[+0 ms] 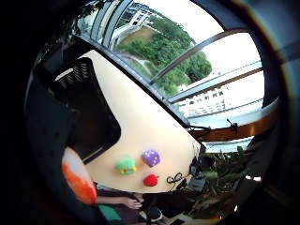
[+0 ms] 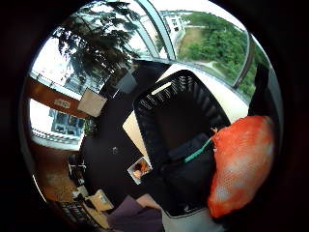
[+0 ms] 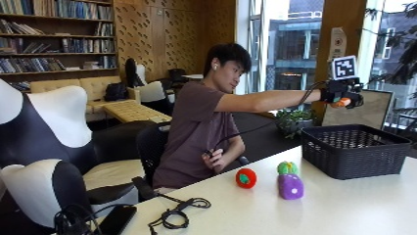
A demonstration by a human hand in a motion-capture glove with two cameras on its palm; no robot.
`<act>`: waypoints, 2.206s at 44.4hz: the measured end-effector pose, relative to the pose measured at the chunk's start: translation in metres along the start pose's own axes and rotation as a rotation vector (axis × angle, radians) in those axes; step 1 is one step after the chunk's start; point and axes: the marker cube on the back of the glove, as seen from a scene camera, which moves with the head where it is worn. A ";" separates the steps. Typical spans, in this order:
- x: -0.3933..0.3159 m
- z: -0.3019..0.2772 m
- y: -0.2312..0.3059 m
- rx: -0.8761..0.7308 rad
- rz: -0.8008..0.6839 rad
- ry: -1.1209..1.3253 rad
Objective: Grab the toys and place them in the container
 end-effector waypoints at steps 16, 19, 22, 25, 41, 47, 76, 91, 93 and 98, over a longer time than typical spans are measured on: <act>-0.086 0.088 -0.022 -0.181 -0.154 -0.036; -0.091 0.098 -0.023 -0.294 -0.059 -0.016; -0.083 0.095 -0.019 -0.302 -0.088 -0.013; -0.068 0.081 -0.012 -0.276 -0.185 -0.049; 0.112 -0.021 0.063 -0.209 0.011 0.075; 0.214 -0.043 0.111 -0.198 0.066 0.153; 0.290 0.225 0.223 -0.442 0.101 -0.195; 0.282 0.268 0.210 -0.196 0.049 0.076; 0.293 0.271 0.206 -0.187 -0.005 0.176; 0.301 0.270 0.196 -0.190 -0.034 0.212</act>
